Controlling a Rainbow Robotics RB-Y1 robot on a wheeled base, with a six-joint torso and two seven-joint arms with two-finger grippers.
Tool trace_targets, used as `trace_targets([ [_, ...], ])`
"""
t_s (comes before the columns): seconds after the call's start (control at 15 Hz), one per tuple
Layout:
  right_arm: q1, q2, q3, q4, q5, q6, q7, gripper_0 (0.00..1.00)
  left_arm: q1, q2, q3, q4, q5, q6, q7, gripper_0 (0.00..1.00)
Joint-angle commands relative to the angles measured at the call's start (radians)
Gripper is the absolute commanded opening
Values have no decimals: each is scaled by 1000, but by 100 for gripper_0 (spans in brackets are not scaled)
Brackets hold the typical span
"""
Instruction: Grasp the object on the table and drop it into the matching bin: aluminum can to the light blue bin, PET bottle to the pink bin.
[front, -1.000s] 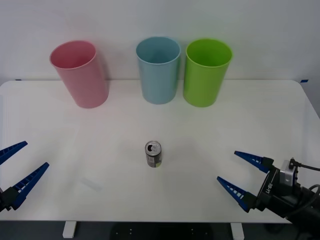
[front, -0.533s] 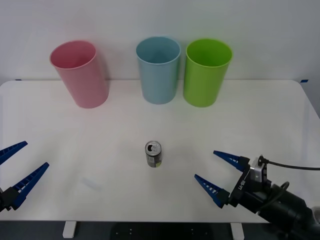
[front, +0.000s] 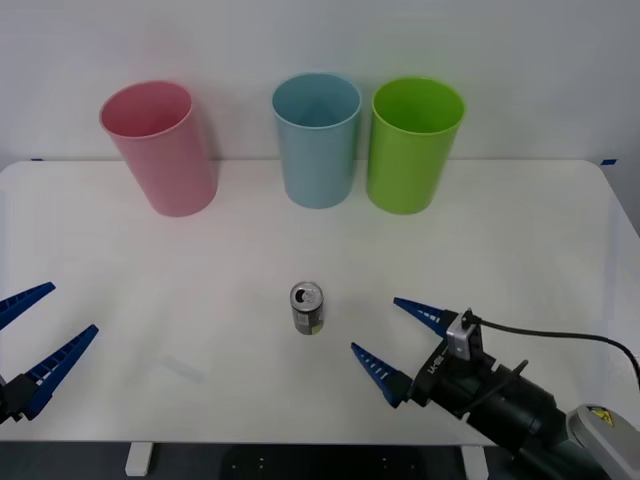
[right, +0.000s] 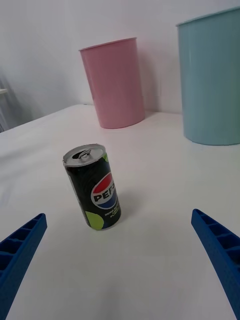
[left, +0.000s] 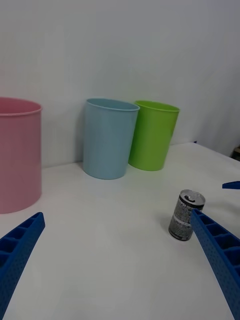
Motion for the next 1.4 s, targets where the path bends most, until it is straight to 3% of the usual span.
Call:
trace_targets([
  [0.07,-18,13,39,0,1,54,2,100,0,0,0,0,0,0,0,100],
  [0.53,-87,20,142,6,0,197,-3,100,0,0,0,0,0,0,0,100],
  [1.07,-259,124,153,242,9,171,10,100,0,0,0,0,0,0,0,100],
  [1.4,-286,144,179,259,8,206,13,100,0,0,0,0,0,0,0,100],
])
